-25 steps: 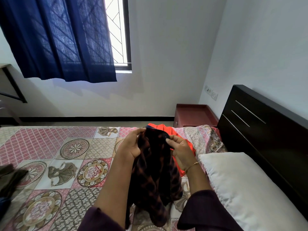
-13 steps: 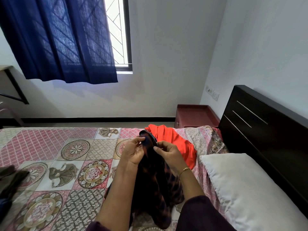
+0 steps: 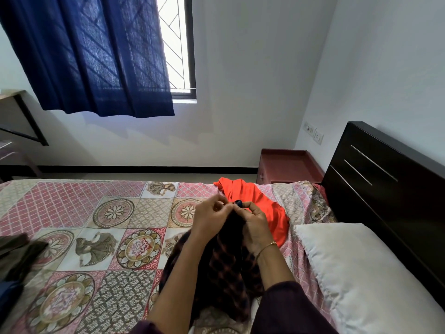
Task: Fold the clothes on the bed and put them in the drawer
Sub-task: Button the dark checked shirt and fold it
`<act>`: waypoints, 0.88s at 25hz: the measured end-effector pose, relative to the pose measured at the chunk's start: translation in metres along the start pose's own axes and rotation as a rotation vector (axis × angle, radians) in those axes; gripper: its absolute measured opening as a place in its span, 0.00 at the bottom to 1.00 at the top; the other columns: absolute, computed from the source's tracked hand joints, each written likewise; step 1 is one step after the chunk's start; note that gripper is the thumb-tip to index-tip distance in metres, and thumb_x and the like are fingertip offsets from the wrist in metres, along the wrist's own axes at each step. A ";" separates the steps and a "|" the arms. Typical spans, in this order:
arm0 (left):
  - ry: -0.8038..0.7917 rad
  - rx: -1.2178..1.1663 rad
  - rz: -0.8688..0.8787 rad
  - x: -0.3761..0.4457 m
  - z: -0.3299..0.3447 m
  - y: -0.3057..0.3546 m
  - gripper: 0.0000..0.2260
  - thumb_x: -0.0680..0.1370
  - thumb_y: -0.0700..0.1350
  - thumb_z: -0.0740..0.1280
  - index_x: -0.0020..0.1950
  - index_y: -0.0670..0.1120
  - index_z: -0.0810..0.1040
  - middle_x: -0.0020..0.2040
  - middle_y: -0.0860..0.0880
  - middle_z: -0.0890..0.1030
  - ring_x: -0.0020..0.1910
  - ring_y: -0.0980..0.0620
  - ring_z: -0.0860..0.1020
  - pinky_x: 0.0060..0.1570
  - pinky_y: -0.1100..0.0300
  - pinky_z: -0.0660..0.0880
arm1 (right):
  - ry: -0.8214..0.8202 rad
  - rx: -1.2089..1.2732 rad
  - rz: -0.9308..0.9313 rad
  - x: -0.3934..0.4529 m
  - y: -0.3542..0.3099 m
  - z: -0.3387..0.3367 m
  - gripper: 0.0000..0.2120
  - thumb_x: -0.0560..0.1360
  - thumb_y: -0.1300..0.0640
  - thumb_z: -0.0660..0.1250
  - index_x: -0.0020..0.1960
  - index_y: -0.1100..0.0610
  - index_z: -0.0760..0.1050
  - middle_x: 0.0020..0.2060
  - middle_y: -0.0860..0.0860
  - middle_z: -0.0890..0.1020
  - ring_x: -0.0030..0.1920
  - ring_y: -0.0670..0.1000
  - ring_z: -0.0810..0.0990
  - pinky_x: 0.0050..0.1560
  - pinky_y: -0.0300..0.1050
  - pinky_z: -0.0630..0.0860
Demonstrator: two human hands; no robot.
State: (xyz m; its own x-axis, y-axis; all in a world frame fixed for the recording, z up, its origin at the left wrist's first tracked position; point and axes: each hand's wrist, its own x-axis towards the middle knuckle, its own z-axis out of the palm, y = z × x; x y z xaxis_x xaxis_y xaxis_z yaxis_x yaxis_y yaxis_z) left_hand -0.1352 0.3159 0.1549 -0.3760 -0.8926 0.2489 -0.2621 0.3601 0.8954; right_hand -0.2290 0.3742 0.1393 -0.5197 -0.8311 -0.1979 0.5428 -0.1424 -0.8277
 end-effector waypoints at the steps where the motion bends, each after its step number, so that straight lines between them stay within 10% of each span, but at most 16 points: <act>1: -0.081 0.000 0.002 -0.001 0.001 -0.001 0.06 0.73 0.41 0.71 0.40 0.50 0.76 0.34 0.52 0.76 0.32 0.57 0.73 0.34 0.70 0.69 | 0.002 0.028 0.014 0.001 0.001 0.000 0.07 0.74 0.69 0.64 0.40 0.60 0.74 0.36 0.58 0.81 0.34 0.53 0.81 0.39 0.44 0.79; 13: 0.214 0.007 0.051 -0.002 0.016 -0.009 0.05 0.72 0.35 0.71 0.48 0.39 0.83 0.42 0.49 0.82 0.37 0.61 0.76 0.40 0.79 0.69 | 0.131 -0.212 -0.102 0.012 -0.001 0.003 0.06 0.73 0.66 0.68 0.39 0.59 0.79 0.33 0.52 0.82 0.35 0.48 0.80 0.38 0.39 0.78; 22: 0.320 0.153 0.071 -0.003 0.022 -0.006 0.03 0.71 0.33 0.70 0.44 0.37 0.82 0.40 0.44 0.81 0.36 0.56 0.73 0.39 0.81 0.65 | 0.161 -0.600 -0.353 0.021 0.014 0.002 0.04 0.70 0.64 0.72 0.45 0.60 0.82 0.41 0.57 0.84 0.44 0.54 0.83 0.52 0.54 0.79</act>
State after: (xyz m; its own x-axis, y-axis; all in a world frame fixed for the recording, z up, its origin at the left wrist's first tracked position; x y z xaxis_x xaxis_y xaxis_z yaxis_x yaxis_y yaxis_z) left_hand -0.1521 0.3228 0.1403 -0.1070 -0.8950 0.4331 -0.3842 0.4389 0.8122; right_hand -0.2312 0.3539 0.1245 -0.7138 -0.6934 0.0985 -0.1086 -0.0294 -0.9937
